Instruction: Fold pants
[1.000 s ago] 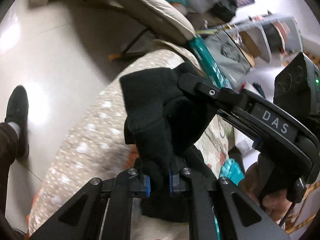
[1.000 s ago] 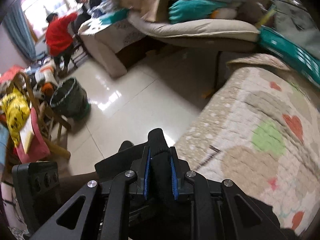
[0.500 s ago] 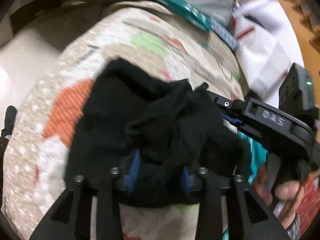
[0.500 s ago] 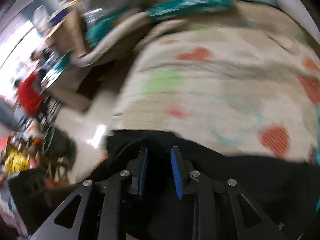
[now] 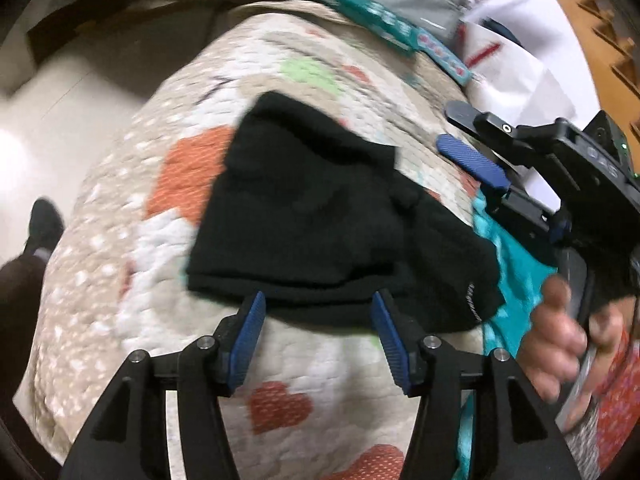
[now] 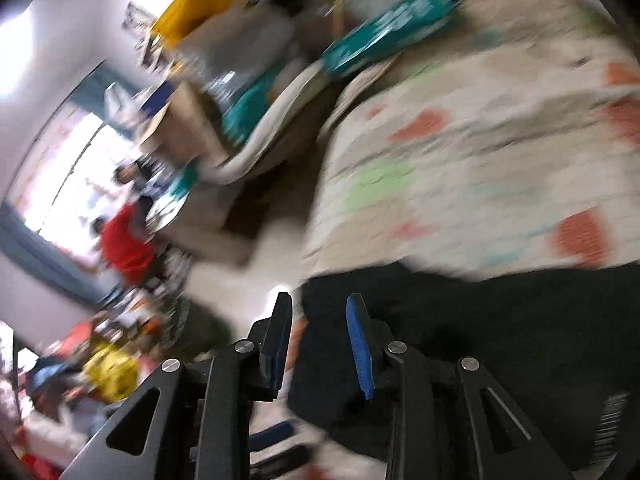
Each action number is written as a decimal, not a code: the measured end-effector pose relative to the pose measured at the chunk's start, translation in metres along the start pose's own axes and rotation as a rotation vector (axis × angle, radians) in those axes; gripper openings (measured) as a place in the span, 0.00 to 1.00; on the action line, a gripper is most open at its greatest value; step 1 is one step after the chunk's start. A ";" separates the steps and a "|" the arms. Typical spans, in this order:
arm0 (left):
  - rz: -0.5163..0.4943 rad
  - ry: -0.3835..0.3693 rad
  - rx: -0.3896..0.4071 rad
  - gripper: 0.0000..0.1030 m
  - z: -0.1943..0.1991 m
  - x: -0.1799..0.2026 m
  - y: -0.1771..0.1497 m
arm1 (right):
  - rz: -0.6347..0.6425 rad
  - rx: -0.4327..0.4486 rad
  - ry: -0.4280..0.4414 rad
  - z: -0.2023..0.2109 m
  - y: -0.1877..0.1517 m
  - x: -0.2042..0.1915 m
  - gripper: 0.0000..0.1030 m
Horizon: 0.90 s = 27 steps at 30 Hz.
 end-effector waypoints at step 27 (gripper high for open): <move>0.171 -0.001 0.036 0.54 0.017 -0.049 0.006 | 0.098 -0.025 -0.346 -0.003 -0.053 0.047 0.08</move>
Point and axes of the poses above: each gripper's, at about its wrist camera, not at the fingertips, and z roughly against the way its jaws point, x to its right, y to its top, the point moved 8 cm from there along -z, roughly the way its jaws point, and after that the axes turned 7 degrees about x, right-handed, at the moved point
